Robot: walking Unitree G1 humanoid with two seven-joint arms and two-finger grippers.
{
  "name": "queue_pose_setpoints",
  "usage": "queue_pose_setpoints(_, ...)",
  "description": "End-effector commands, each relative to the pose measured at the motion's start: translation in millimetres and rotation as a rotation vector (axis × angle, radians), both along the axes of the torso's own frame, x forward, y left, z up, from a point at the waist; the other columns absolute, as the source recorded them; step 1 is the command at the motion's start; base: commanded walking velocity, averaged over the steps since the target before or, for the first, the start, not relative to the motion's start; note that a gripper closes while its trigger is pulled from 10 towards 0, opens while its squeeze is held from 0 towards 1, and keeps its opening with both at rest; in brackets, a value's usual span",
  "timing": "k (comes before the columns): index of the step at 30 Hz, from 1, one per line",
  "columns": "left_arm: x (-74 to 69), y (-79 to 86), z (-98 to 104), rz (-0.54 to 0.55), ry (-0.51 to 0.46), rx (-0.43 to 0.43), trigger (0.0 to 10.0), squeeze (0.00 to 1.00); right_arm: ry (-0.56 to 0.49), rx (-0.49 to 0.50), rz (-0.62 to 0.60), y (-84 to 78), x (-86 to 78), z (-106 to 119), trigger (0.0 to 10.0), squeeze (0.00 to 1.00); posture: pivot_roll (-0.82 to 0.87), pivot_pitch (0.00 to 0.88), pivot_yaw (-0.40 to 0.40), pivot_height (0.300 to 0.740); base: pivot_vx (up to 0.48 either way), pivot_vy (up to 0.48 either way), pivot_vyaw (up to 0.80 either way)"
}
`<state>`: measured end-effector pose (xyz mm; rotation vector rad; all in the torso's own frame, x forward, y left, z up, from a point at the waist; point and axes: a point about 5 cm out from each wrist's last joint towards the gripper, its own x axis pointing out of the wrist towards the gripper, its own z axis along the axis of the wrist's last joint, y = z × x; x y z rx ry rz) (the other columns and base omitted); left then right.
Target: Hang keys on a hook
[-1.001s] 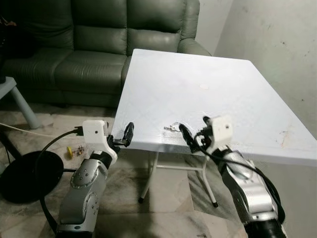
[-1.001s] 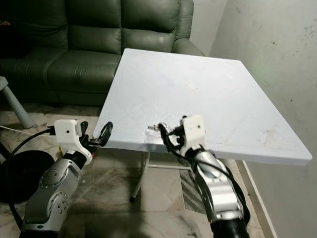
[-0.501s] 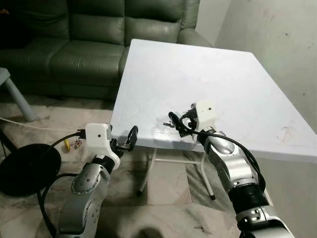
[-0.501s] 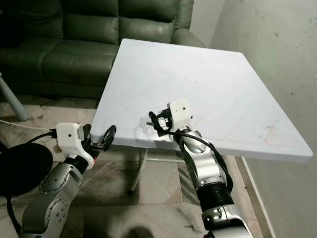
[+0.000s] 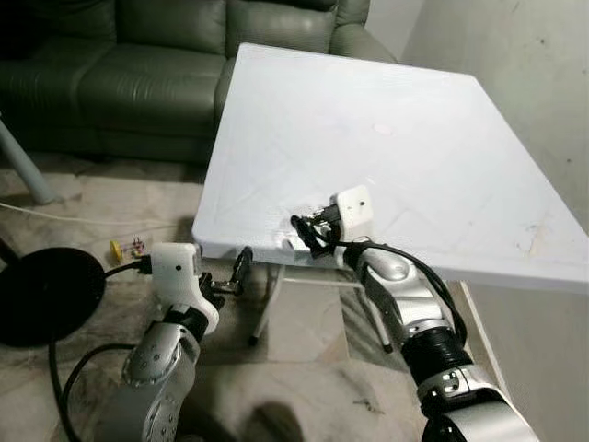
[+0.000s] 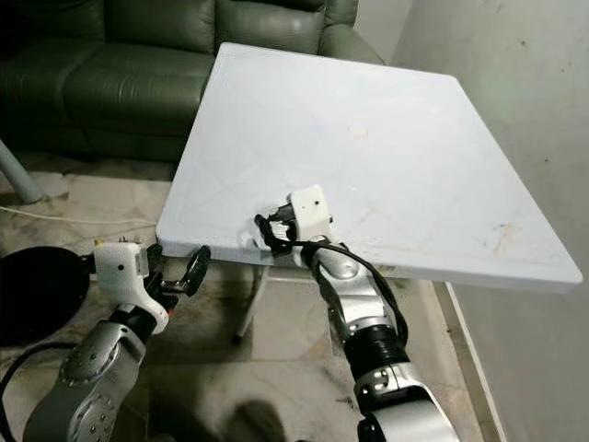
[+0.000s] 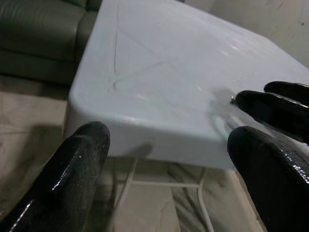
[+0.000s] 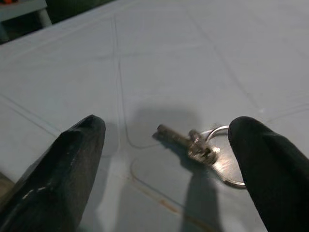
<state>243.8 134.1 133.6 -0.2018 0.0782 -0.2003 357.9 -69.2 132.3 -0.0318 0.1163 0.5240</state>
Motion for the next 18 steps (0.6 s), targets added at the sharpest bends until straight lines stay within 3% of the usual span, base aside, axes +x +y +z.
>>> queue_pose_setpoints(1,-4.4,-3.2,1.8,0.0,0.008,0.001,10.0,0.0,0.0,0.01,0.0,1.2,2.1,3.3,10.0,0.0,0.09,0.214,-0.166,0.74,0.0,0.0,0.0)
queue_pose_setpoints(12,-12.5,-2.5,3.0,0.031,0.024,-0.002,10.0,0.0,0.058,0.044,-0.056,16.8,5.7,4.8,10.0,0.0,0.13,0.229,-0.18,0.74,0.0,0.0,0.0)
queue_pose_setpoints(13,-12.8,-1.8,3.3,0.035,0.025,-0.002,10.0,0.0,0.073,0.043,-0.066,18.1,6.8,4.3,7.3,0.0,0.14,0.232,-0.181,0.74,0.0,0.0,0.0)
queue_pose_setpoints(15,-13.3,-0.7,3.6,0.042,0.026,0.0,10.0,0.0,0.075,0.033,-0.08,18.7,7.8,4.2,6.9,0.0,0.14,0.232,-0.18,0.74,0.0,0.0,0.0)
queue_pose_setpoints(16,-13.7,-0.6,3.8,0.044,0.026,0.0,10.0,0.0,0.078,0.035,-0.083,18.8,8.0,4.1,4.5,0.0,0.14,0.234,-0.182,0.74,0.0,0.0,0.0)
queue_pose_setpoints(18,-14.1,0.0,4.3,0.047,0.026,0.001,10.0,0.0,0.075,0.04,-0.093,18.9,8.5,4.9,3.5,0.0,0.15,0.235,-0.182,0.74,0.0,0.0,0.0)
